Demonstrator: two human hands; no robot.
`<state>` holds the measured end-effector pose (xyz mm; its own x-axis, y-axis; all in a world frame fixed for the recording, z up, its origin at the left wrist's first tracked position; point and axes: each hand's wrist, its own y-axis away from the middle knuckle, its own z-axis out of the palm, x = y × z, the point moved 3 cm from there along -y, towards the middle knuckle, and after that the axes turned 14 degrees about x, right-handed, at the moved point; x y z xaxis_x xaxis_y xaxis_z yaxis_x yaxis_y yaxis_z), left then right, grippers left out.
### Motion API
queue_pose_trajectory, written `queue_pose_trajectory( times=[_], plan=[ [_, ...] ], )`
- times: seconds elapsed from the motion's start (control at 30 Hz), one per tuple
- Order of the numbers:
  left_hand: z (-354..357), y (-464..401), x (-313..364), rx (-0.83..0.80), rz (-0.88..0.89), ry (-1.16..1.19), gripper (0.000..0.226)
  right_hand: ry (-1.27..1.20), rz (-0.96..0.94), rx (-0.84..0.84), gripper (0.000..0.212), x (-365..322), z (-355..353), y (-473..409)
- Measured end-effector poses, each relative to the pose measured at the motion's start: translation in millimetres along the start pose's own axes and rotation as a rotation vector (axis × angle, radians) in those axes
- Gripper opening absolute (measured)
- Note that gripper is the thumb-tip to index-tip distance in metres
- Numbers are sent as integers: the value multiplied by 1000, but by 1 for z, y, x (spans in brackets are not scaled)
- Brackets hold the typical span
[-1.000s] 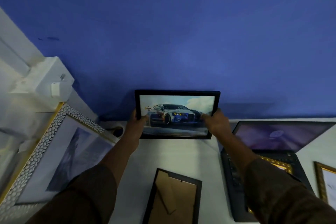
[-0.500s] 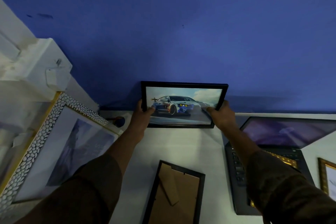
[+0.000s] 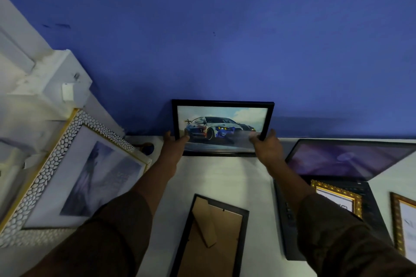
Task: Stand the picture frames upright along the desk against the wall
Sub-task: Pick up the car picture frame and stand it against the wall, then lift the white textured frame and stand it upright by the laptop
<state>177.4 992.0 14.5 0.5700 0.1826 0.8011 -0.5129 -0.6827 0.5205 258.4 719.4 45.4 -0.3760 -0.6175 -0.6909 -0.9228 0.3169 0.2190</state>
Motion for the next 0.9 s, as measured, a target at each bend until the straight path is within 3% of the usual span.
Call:
queue_pose_trajectory(
  times=[0.17,0.3,0.47,0.73,0.9],
  plan=[
    [-7,28,-12,29,40,3,68,-31,-52,-101,69,7,2,34],
    [-25,60,-31,108,-9,30,83,-42,-198,-225,60,9,6,58],
    [-77,106,-75,231,-41,166,99,-18,-306,-391,85,-5,5,93],
    [-158,179,-135,506,-120,417,45,41,-506,-589,74,-35,23,143],
    [-206,186,-149,629,-142,424,52,52,-572,-682,64,-68,58,174]
  ],
)
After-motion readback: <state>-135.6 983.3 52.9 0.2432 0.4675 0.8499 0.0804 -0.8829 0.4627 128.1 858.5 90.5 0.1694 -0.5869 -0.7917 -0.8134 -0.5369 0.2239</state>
